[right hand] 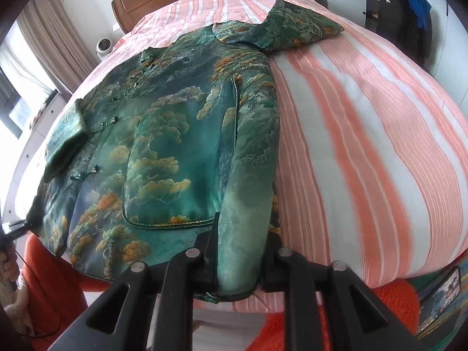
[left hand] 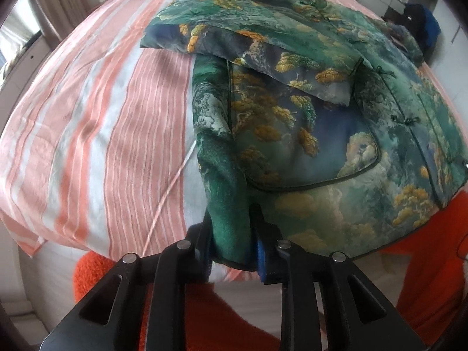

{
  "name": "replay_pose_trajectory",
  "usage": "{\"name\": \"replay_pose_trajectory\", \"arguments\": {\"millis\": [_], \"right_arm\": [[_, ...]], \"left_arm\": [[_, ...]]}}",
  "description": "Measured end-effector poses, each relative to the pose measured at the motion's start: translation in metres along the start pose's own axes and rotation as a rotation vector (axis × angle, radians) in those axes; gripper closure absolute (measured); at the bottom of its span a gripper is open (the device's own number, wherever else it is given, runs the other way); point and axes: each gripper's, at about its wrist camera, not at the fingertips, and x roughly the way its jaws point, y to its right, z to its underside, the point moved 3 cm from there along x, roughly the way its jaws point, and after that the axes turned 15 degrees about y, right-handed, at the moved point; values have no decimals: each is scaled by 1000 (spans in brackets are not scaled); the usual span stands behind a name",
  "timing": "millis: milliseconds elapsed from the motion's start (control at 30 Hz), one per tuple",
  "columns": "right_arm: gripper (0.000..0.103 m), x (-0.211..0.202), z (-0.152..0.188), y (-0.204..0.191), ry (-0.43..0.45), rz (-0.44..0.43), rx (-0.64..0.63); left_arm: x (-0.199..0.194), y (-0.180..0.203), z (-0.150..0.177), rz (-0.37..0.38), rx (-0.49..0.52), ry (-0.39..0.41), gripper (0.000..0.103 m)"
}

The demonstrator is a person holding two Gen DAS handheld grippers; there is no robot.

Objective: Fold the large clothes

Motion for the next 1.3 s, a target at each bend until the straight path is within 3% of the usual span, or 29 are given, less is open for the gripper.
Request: {"name": "replay_pose_trajectory", "arguments": {"millis": [100,167,267,400,500,567,667,767,900,1000,1167,1300], "right_arm": [[60,-6,1,6,10,13,35],[38,-13,2,11,11,13,70],[28,-27,1,15,24,-19,146],[23,-54,-9,12,92,43,137],[17,-82,-23,-5,199,118,42],[9,-99,-33,-22,273,152,-24],[8,-117,-43,-46,358,165,-99],[0,-125,-44,-70,396,169,-169],[0,-115,-29,-94,356,112,-230],[0,-103,-13,-101,302,91,-244],[0,-94,5,-115,246,39,-249],[0,-94,12,-134,252,9,-286]], "left_arm": [[-3,-4,-9,-23,-17,17,59],[-13,-6,-14,-27,-17,52,47],[-41,-11,-36,-35,1,171,34],[-90,-13,-68,-76,-1,393,5],[-127,-7,-83,-80,-32,584,1],[-143,-3,-83,-60,-42,639,1],[-147,11,-80,-8,-24,631,1],[-135,27,-69,-52,24,574,1],[-106,52,-42,-109,119,444,1],[-100,63,-36,-95,189,422,1],[-92,95,-52,41,450,413,1],[-41,122,-62,80,663,339,0]]}}
